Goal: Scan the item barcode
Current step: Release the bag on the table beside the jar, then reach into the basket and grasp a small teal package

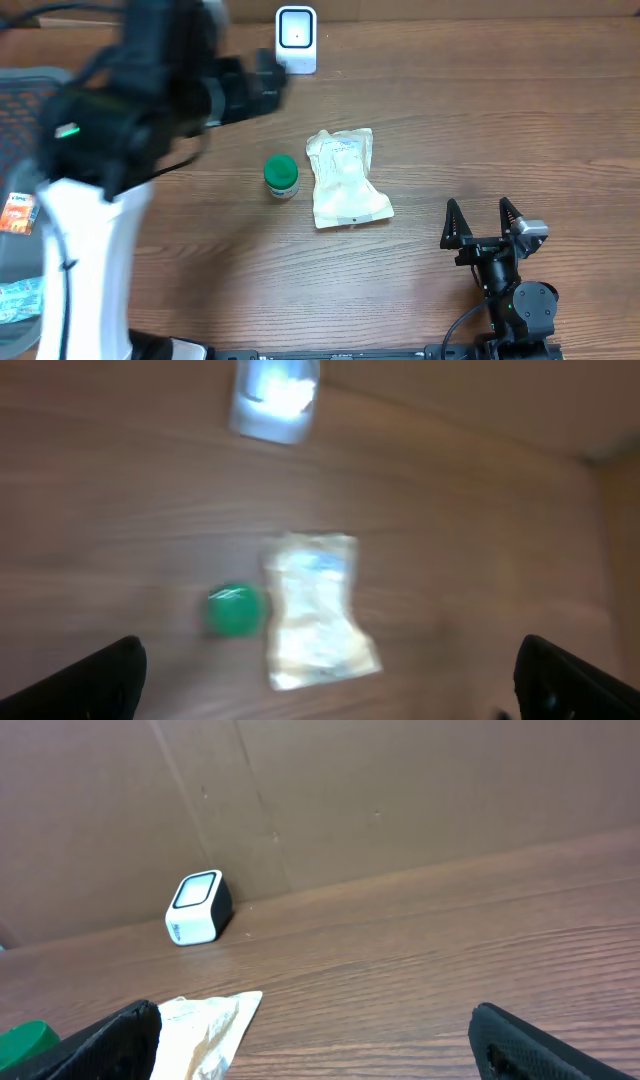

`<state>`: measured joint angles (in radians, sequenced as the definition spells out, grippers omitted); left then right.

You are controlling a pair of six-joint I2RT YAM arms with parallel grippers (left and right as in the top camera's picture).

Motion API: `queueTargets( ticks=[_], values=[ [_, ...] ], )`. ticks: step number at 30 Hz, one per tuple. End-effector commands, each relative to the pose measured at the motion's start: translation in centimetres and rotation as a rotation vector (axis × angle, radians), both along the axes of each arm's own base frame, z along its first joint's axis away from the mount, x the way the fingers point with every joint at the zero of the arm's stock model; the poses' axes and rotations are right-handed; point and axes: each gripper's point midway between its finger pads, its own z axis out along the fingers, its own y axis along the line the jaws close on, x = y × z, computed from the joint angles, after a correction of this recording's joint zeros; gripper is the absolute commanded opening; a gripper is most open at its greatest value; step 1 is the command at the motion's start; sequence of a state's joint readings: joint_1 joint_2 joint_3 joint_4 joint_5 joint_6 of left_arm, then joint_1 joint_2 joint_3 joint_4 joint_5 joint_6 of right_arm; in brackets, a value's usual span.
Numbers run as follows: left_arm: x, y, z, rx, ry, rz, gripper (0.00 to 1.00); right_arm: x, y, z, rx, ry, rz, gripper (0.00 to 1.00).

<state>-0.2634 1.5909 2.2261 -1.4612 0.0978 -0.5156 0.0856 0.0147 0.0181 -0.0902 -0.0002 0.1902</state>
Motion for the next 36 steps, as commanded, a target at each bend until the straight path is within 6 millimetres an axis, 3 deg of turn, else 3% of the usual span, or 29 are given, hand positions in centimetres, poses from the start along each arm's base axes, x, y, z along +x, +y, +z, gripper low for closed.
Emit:
queueTargets(
  ticks=[1, 3, 7, 12, 17, 23, 30, 36],
  values=[
    [-0.8, 8.7, 0.0, 0.111, 0.016, 0.228, 1.00, 0.0, 0.0, 0.0, 0.005, -0.008, 0.003, 1.00],
    [-1.9, 13.3, -0.5, 0.116, 0.061, 0.367, 1.00, 0.0, 0.0, -0.1, 0.005, -0.008, 0.003, 1.00],
    [-3.5, 20.1, -1.4, 0.075, 0.116, 0.586, 1.00, 0.0, 0.0, 0.0, 0.005, -0.008, 0.003, 1.00],
    [-4.5, 26.3, -2.7, -0.033, 0.117, 0.783, 1.00, 0.0, 0.0, 0.0, 0.005, -0.008, 0.003, 1.00],
    [-5.8, 31.5, -6.6, -0.065, 0.179, 0.964, 1.00, 0.0, 0.0, -0.1, 0.005, -0.008, 0.003, 1.00],
    [-5.6, 34.8, -14.3, -0.029, 0.314, 1.022, 0.96, 0.0, 0.0, -0.1, 0.005, -0.008, 0.003, 1.00],
    [-4.9, 35.7, -23.1, -0.023, 0.459, 0.981, 0.81, 0.0, 0.0, -0.1, 0.005, -0.008, 0.003, 1.00],
    [-4.4, 36.1, -27.9, -0.018, 0.529, 0.933, 0.77, 0.0, 0.0, 0.0, 0.005, -0.008, 0.003, 1.00]
  ],
)
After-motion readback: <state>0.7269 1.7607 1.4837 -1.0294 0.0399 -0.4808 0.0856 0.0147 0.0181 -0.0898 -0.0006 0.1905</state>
